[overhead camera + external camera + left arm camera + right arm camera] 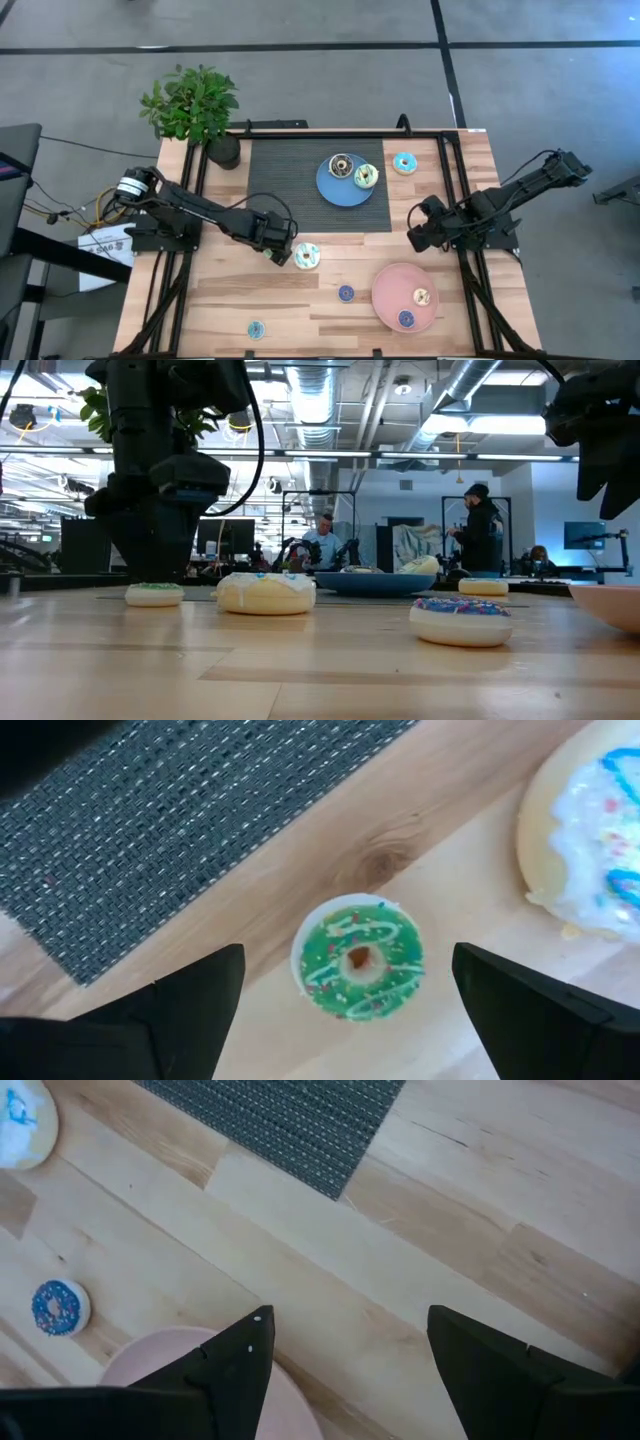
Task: Pick & Place donuts
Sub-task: Put the small green donut on the pink plate
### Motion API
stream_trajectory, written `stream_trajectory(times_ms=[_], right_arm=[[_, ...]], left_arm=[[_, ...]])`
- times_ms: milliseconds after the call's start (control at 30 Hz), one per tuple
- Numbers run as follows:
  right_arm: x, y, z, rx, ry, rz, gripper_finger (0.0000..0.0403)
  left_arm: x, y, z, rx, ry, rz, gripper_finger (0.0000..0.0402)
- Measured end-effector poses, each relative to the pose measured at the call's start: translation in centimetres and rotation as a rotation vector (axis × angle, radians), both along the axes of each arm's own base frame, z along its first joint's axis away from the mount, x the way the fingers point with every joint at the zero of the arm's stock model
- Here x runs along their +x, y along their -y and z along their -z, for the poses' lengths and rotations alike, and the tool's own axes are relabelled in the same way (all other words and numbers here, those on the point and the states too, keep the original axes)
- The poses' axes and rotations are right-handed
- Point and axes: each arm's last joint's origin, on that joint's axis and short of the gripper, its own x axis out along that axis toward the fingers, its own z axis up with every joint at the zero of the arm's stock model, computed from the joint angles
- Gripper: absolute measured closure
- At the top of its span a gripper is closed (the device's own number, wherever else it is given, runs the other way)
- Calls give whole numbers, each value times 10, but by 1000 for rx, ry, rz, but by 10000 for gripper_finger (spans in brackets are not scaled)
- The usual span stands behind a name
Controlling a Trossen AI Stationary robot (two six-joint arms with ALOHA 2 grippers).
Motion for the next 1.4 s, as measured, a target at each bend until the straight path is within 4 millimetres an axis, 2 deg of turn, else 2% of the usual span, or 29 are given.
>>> stream_trajectory(times_ms=[167, 300, 500, 933, 1267, 1400], right_arm=[[0, 0, 0, -6, 5, 2, 147], [1, 0, 0, -3, 10, 2, 147], [1, 0, 0, -2, 11, 2, 147], [1, 0, 0, -1, 11, 2, 147], [1, 0, 0, -4, 9, -7, 147], [1, 0, 0, -6, 9, -14, 147]], left_arm=[[6, 3, 21, -28, -59, 0, 51], [8, 8, 28, -16, -67, -21, 51], [11, 13, 23, 24, -63, -22, 66], [15, 12, 21, -8, -60, -14, 157], [13, 13, 21, -22, -73, -63, 183], [13, 18, 14, -19, -103, -69, 194]])
